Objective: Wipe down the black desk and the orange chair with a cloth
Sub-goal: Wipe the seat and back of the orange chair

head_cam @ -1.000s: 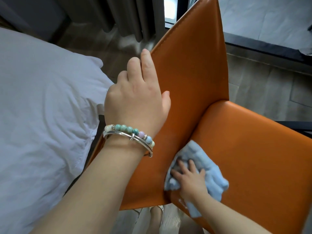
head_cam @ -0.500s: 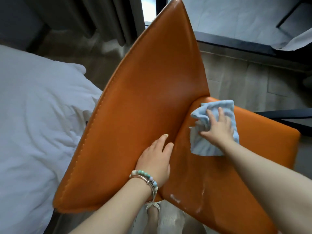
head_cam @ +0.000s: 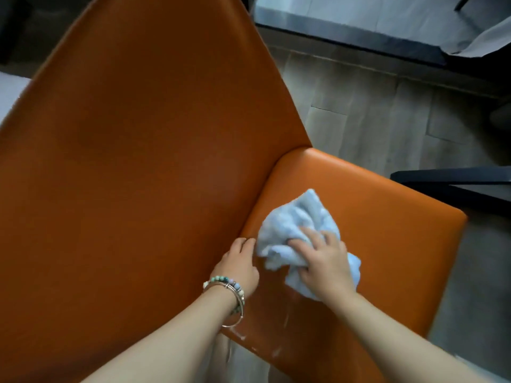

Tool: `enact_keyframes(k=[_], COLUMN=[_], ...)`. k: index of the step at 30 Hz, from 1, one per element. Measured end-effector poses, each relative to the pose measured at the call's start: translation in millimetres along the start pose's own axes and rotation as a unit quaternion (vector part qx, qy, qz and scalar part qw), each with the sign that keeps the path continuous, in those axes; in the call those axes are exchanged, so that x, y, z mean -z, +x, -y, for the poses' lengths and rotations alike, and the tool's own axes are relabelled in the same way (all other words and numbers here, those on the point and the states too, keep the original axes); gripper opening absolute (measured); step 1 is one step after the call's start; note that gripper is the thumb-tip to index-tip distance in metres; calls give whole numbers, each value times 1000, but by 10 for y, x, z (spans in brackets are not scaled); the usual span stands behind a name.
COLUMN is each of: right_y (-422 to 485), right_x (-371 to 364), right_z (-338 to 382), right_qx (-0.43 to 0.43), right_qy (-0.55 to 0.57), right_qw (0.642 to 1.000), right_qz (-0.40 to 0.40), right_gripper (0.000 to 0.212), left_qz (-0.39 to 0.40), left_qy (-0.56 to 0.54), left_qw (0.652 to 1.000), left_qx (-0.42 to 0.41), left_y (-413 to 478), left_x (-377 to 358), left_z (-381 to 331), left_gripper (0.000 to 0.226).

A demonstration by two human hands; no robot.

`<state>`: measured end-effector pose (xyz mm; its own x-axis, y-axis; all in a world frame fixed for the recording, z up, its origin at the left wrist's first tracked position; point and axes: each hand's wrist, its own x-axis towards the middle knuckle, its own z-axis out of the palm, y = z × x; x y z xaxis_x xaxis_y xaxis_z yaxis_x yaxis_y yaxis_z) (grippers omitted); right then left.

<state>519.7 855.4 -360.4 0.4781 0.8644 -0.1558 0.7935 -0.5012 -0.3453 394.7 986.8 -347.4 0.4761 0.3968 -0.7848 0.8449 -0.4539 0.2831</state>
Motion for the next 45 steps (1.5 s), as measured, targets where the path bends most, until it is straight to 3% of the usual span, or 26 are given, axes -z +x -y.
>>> enact_keyframes(k=[3, 7, 9, 14, 19, 21, 23, 26, 29, 33, 35, 38, 41, 45], right_y=[578, 1267, 1170, 252, -314, -315, -284, -254, -280, -287, -63, 329, 361, -154], right_x=[306, 307, 215, 59, 4, 134, 259, 389, 266, -88, -56, 170, 379, 376], right_z=[-345, -573, -707, -862, -739, -877, -1180, -1596, -1444, -830, -910, -1350, -1753, -1804], right_qx=[-122, -158, -182, -259, -211, -248, -342, -444, -388, -94, -53, -183, -341, -387], right_qy=[-39, -16, -19, -49, 14, 35, 28, 23, -18, -50, -61, -81, -3, -8], right_qw=[992, 970, 958, 954, 968, 966, 939, 892, 910, 975, 977, 961, 925, 916], right_qz=[-3, 185, 222, 147, 133, 60, 0, 84, 147, 193, 199, 190, 168, 106], right_gripper=[63, 59, 61, 64, 54, 54, 61, 66, 66, 62, 61, 68, 68, 62], left_qz=[-3, 0, -4, 2, 0, -4, 12, 64, 91, 71, 56, 41, 36, 31], left_qy=[-4, -5, -4, 9, 37, 78, 112, 106, 87, 80, 79, 78, 73, 8], left_qw=[1000, 1000, 1000, 1000, 999, 996, 993, 992, 992, 994, 995, 996, 997, 999], left_qx=[12, 8, 5, -1, -30, -38, -29, -10, 0, -10, -16, -14, -11, -12], left_y=[42, 89, 106, 160, 246, 303, 350, 396, 407, 428, 434, 425, 449, 524], left_x=[-34, -86, -111, -137, -133, -132, -157, -230, -279, -251, -215, -171, -169, -210], left_z=[-126, -295, -361, -447, -617, -678, -707, -708, -659, -598, -596, -603, -646, -742], left_gripper=[60, 59, 58, 57, 59, 61, 65, 69, 71, 68, 67, 67, 66, 64])
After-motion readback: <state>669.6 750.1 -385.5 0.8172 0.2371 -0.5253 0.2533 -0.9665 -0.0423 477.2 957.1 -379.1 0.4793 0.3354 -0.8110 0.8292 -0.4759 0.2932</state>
